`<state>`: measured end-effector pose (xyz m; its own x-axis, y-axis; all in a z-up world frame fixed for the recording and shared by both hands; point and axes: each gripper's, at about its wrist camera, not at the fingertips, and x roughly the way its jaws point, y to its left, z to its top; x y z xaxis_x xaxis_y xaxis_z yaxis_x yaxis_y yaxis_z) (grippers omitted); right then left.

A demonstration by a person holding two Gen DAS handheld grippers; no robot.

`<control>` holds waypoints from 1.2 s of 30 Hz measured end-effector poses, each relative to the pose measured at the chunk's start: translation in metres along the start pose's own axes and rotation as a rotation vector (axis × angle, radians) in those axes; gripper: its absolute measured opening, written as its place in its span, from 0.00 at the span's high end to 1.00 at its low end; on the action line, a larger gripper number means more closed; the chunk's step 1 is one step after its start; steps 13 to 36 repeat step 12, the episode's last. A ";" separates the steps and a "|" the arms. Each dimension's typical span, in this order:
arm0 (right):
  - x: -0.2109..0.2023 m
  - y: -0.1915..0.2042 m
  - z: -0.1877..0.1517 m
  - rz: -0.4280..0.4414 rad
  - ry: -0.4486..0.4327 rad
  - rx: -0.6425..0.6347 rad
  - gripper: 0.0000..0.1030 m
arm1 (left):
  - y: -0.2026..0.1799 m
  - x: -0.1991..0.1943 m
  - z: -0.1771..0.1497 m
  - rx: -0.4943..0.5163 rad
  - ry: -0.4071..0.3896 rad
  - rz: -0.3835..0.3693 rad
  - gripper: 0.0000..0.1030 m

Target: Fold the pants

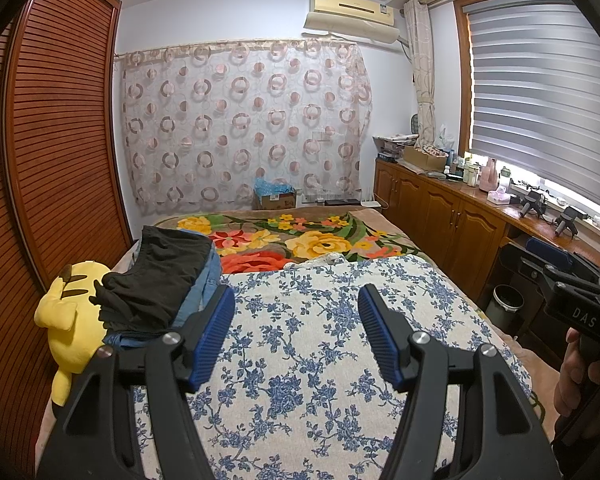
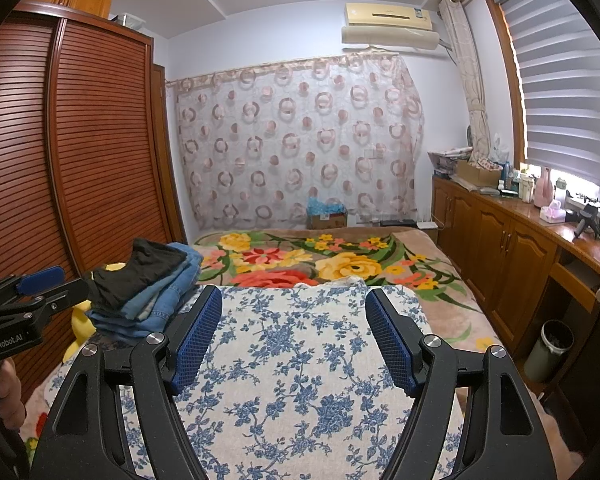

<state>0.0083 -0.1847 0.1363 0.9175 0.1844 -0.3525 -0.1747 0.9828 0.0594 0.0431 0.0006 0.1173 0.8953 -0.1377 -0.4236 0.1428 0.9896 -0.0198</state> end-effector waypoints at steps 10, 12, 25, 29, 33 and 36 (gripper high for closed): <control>0.000 0.000 0.000 0.000 0.000 -0.001 0.26 | 0.001 0.000 0.000 0.000 0.000 0.000 0.38; 0.000 0.000 0.000 0.000 0.000 0.000 0.26 | 0.000 0.000 0.000 0.000 0.000 0.000 0.38; 0.000 0.000 0.000 0.000 0.000 0.000 0.26 | 0.000 0.000 0.000 0.000 0.000 0.000 0.38; 0.000 0.000 0.000 0.000 0.000 0.000 0.26 | 0.000 0.000 0.000 0.000 0.000 0.000 0.38; 0.000 0.000 0.000 0.000 0.000 0.000 0.26 | 0.000 0.000 0.000 0.000 0.000 0.000 0.38; 0.000 0.000 0.000 0.000 0.000 0.000 0.26 | 0.000 0.000 0.000 0.000 0.000 0.000 0.38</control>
